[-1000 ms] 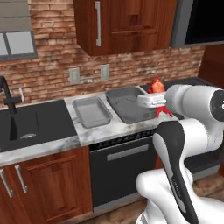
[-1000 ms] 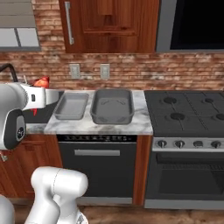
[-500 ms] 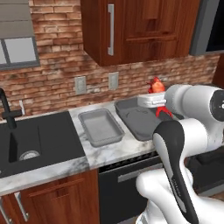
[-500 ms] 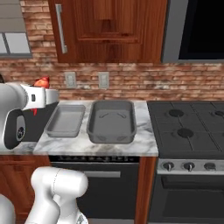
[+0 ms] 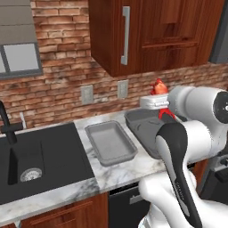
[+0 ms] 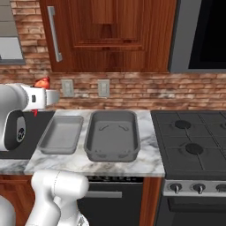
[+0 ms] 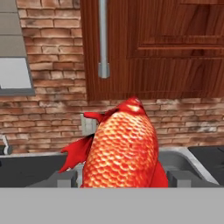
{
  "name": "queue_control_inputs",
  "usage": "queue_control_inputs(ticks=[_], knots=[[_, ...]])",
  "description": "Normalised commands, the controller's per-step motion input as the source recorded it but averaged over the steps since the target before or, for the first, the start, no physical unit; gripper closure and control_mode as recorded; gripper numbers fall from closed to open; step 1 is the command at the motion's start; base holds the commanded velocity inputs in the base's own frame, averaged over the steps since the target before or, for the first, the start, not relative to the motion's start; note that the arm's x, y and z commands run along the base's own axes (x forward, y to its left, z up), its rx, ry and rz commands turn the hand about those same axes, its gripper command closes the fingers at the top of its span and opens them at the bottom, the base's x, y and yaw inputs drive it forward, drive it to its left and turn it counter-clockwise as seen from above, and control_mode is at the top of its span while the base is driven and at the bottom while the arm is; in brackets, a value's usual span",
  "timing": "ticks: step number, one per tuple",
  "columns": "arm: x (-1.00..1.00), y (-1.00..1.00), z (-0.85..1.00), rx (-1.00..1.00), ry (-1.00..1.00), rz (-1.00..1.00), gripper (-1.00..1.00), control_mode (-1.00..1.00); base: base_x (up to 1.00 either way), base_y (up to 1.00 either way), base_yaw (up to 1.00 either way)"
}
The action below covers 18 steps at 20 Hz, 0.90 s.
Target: Place one cucumber and one fish in each tupperware on the nearby counter, to pack two identical lunches.
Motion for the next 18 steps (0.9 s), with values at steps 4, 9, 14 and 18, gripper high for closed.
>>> queue_control_inputs(ticks=[4, 9, 14, 18], knots=[[0.00, 0.00, 0.00, 0.00, 0.00, 0.00, 1.00, 1.00, 0.54, 0.22, 0.00], [0.00, 0.00, 0.00, 0.00, 0.00, 0.00, 1.00, 1.00, 0.46, 0.21, 0.00], [0.00, 0.03, -0.08, -0.01, 0.04, 0.00, 1.00, -1.00, 0.07, 0.14, 0.00], [-0.12, 0.17, -0.49, -0.06, 0.25, 0.00, 1.00, -1.00, 0.00, 0.00, 0.00]])
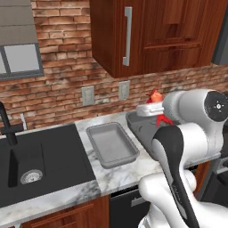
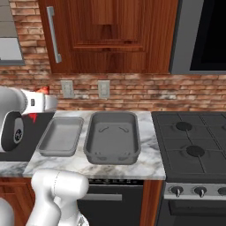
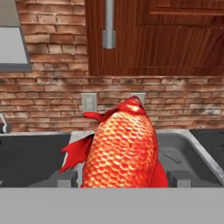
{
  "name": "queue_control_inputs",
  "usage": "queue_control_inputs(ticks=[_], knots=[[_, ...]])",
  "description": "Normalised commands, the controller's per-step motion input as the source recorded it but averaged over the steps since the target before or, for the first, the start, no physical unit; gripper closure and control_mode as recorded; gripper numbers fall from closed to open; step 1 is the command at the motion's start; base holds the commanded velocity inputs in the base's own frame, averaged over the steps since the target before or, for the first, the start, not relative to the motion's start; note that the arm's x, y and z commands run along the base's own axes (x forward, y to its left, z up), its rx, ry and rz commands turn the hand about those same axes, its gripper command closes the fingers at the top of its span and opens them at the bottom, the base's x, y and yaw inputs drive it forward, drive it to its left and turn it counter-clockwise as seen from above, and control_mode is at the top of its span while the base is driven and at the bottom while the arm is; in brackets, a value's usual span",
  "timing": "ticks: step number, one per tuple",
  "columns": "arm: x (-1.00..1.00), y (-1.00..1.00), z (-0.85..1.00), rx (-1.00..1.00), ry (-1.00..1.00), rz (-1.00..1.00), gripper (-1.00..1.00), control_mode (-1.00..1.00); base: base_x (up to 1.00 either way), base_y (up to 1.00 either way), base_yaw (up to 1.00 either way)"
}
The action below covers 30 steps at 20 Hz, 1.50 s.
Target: Place one cucumber and one fish in each tupperware on the nearby counter, to pack two identical lunches.
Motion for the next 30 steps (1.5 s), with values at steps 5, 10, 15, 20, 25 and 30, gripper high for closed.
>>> queue_control_inputs(ticks=[5, 10, 15, 20, 25, 30], knots=[[-0.15, 0.23, -0.66, -0.07, 0.26, 0.00, 1.00, -1.00, 0.00, 0.00, 0.00], [-0.02, 0.26, -0.69, -0.06, 0.24, 0.00, 1.00, -1.00, 0.00, 0.00, 0.00], [0.06, 0.32, -0.58, -0.03, 0.27, 0.00, 1.00, -1.00, 0.00, 0.00, 0.00], [0.29, 0.34, -0.51, 0.00, 0.25, 0.00, 1.00, -1.00, 0.00, 0.00, 0.00], [0.54, 0.19, -0.50, 0.00, 0.10, 0.00, 1.00, -1.00, 0.00, 0.00, 0.00], [0.51, 0.13, -0.43, 0.00, 0.01, 0.00, 1.00, -1.00, 0.00, 0.00, 0.00]])
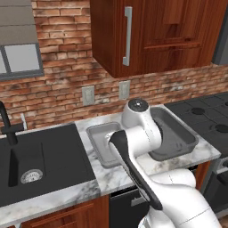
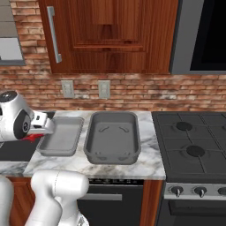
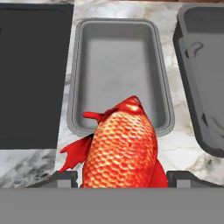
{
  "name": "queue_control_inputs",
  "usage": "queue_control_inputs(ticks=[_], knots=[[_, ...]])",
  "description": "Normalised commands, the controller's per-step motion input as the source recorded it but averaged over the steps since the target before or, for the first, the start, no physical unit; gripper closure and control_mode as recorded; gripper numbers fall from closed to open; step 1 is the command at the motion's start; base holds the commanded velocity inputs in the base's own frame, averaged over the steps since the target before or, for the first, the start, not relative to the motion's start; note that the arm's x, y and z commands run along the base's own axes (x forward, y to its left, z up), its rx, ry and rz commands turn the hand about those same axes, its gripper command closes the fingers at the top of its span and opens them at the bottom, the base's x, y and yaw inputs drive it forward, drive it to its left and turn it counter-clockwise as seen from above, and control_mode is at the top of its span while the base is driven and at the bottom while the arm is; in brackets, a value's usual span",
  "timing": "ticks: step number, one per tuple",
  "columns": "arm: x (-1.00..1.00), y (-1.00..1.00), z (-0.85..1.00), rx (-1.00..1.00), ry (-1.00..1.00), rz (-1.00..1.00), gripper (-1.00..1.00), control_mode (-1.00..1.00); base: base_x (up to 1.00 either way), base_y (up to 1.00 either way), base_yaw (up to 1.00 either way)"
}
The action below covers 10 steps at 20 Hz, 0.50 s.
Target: Place one cucumber and one fish in each tupperware on the nearby counter, to pack two identical lunches.
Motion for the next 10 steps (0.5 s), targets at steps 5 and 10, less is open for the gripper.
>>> queue_control_inputs(ticks=[5, 10], knots=[[0.45, 0.10, -0.24, 0.00, 0.00, 0.00, 1.00, -1.00, 0.00, 0.00, 0.00], [0.50, 0.00, -0.17, 0.00, 0.00, 0.00, 1.00, -1.00, 0.00, 0.00, 0.00]])
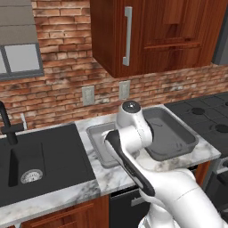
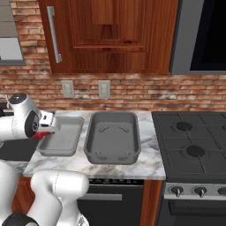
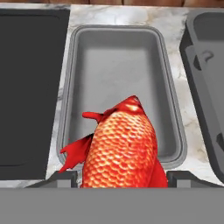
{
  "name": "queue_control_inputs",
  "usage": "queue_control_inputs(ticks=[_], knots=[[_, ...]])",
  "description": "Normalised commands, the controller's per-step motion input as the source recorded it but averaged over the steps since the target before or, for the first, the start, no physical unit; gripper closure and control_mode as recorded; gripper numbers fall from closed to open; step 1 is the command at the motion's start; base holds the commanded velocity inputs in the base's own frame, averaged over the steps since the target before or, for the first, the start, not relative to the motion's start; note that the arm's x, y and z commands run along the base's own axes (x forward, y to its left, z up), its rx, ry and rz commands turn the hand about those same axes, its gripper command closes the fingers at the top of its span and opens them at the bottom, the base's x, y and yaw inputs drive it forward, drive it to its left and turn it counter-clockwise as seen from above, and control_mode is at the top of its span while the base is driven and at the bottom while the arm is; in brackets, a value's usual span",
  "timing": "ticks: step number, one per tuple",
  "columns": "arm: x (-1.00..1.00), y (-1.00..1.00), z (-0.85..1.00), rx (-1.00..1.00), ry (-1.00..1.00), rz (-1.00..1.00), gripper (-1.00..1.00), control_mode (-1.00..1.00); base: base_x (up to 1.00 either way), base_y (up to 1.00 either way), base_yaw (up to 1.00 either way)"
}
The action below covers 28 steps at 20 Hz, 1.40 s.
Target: Place one cucumber and one fish in each tupperware on the nearby counter, to pack two identical lunches.
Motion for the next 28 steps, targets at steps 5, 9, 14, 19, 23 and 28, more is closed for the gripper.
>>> queue_control_inputs(ticks=[5, 9, 14, 19, 23, 28], knots=[[0.47, 0.00, -0.19, 0.00, 0.01, 0.00, 1.00, -1.00, 0.00, 0.00, 0.00], [0.42, 0.02, -0.24, 0.00, 0.04, 0.00, 1.00, -1.00, 0.00, 0.00, 0.00], [0.38, 0.10, -0.32, 0.00, 0.04, 0.00, 1.00, -1.00, 0.00, 0.00, 0.00], [0.34, 0.15, -0.34, 0.00, 0.04, 0.00, 1.00, -1.00, 0.00, 0.00, 0.00], [0.33, 0.14, -0.30, 0.00, 0.05, 0.00, 1.00, -1.00, 0.00, 0.00, 0.00], [0.30, 0.04, -0.23, 0.00, 0.05, 0.00, 1.00, -1.00, 0.00, 0.00, 0.00]])
